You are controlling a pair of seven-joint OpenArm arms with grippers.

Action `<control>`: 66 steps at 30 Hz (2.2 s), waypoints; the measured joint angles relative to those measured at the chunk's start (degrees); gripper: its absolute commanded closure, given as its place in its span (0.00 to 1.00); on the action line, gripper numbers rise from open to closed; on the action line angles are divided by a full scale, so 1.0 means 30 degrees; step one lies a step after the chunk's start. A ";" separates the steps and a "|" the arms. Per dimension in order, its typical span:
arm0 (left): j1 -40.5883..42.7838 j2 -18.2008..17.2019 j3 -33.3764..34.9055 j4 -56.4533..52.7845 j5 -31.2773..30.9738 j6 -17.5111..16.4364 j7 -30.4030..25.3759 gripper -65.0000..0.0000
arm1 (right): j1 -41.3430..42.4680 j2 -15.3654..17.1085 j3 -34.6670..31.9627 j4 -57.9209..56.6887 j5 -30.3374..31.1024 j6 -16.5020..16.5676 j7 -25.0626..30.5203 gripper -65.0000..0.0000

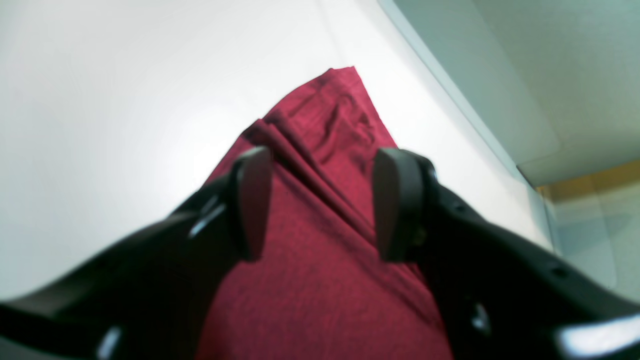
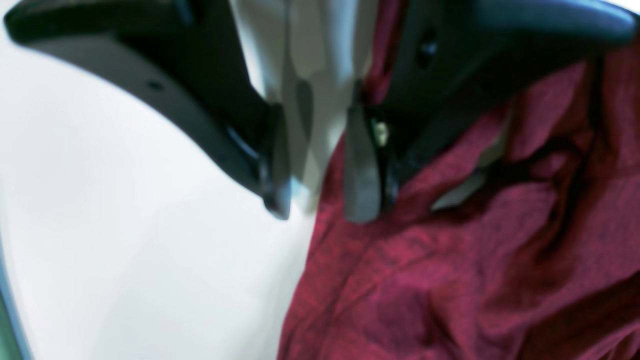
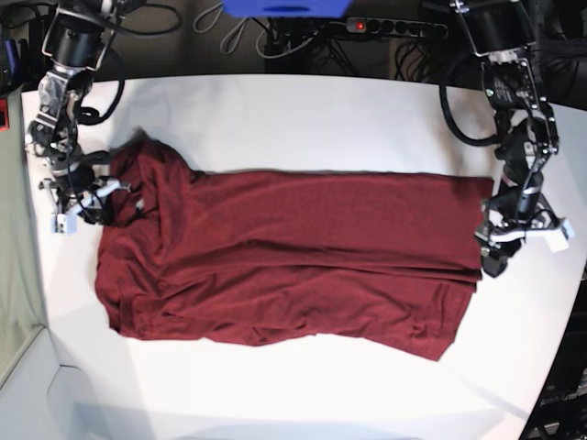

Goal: Layout the t-shirt on the table in an organized manner, then fold the t-shirt properly
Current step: 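Grasp the red shirt's edge corners with the right and left grippers, then lift the held shirt corner with the right gripper away from the left gripper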

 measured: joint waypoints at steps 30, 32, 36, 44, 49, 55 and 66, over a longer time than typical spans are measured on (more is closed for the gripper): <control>0.1632 0.0044 -0.1355 0.1392 -0.0022 0.0007 0.0087 0.51 | -0.5384 -0.3082 0.2317 1.0448 -0.0452 -0.0007 -0.1384 1.00; 0.1719 0.0102 -0.1348 0.1392 -0.0015 0.0007 0.0153 0.51 | -0.5144 -0.3249 0.2193 1.0367 -0.0430 0.0029 -0.1494 0.97; 0.2047 0.0044 -0.1348 0.1472 -0.0058 -0.0007 0.0015 0.51 | -0.4167 -0.3075 0.1727 0.8867 -0.0517 -0.0015 -0.1428 0.72; 0.2528 -0.0029 -0.1377 0.1464 -0.0015 0.0000 0.0066 0.51 | -0.3453 -0.2375 0.0466 0.6309 -0.0510 -0.0051 -0.1435 0.52; 0.2463 0.0007 -0.1355 0.1464 -0.0029 0.0000 0.0109 0.51 | -0.2732 -0.2361 0.0444 0.4707 -0.0510 -0.0051 -0.1435 0.52; 0.2492 0.0073 -0.1362 0.1362 -0.0029 0.0000 0.0124 0.51 | -0.2747 -0.1960 0.0474 0.3993 -0.0372 0.0000 -0.0874 0.77; 0.2499 0.0124 -0.1362 0.1326 -0.0029 0.0007 0.0124 0.51 | -0.5289 -0.3381 0.2368 1.0404 -0.0474 -0.0109 -0.1501 1.00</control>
